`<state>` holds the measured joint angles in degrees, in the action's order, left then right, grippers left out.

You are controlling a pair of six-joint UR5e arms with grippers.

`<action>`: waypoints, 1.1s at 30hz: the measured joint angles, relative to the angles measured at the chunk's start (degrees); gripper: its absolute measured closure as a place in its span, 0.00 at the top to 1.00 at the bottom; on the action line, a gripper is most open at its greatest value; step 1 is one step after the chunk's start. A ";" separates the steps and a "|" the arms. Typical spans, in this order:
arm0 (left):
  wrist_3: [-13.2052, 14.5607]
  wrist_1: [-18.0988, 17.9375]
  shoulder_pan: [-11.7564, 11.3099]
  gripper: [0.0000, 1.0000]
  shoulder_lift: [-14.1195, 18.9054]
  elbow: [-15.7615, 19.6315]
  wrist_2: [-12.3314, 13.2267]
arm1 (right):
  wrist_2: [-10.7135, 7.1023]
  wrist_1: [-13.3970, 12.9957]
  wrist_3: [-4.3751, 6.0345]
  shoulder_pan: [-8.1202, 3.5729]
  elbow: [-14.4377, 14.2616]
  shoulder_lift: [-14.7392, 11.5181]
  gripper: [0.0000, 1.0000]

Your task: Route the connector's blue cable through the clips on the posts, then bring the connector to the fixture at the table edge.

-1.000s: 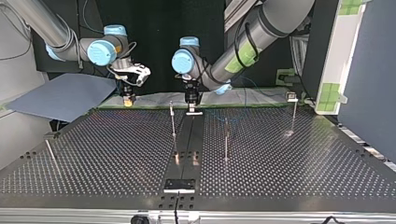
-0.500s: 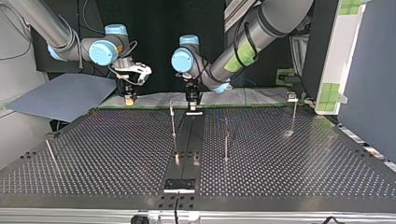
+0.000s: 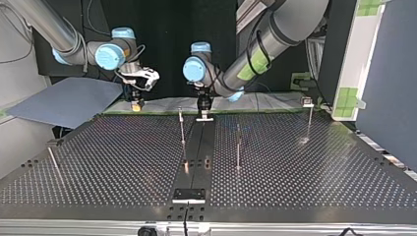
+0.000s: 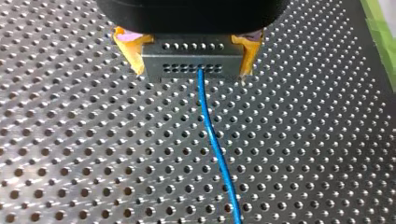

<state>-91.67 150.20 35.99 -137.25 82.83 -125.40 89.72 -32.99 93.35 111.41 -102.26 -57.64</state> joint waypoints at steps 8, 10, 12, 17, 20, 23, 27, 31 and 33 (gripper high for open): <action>0.72 1.11 -0.93 0.16 -1.51 -3.22 -1.38 | -0.10 -0.17 0.03 -0.30 1.37 1.27 0.00; 0.83 1.77 -1.19 0.16 -1.53 -4.27 -1.43 | -0.13 -0.05 0.07 -0.38 1.82 1.31 0.00; 0.97 2.33 -1.38 0.16 -1.54 -5.14 -1.43 | -0.14 0.04 0.10 -0.50 2.11 1.33 0.00; 1.24 3.11 -1.67 0.18 -1.54 -6.57 -1.32 | -0.17 0.13 0.20 -0.92 2.73 1.44 0.00; 1.30 3.26 -1.88 0.18 -1.56 -6.83 -1.24 | -0.29 0.14 0.29 -1.30 3.19 1.64 0.00; 1.32 3.29 -2.15 0.18 -1.55 -6.89 -1.19 | -0.44 0.09 0.29 -1.66 3.63 2.02 0.00; 1.42 3.16 -2.67 0.18 -1.55 -6.98 -0.89 | -0.81 -0.08 0.26 -1.92 4.12 2.33 0.00; 1.61 3.17 -3.09 0.18 -1.55 -7.23 -0.62 | -0.90 -0.11 0.29 -2.12 4.54 2.54 0.00; 1.71 3.21 -3.26 0.18 -1.55 -7.34 -0.54 | -0.92 -0.03 0.30 -2.22 4.87 2.78 0.00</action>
<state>-89.96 153.40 32.74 -138.81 75.49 -125.94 88.80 -33.02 93.65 109.20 -97.40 -54.87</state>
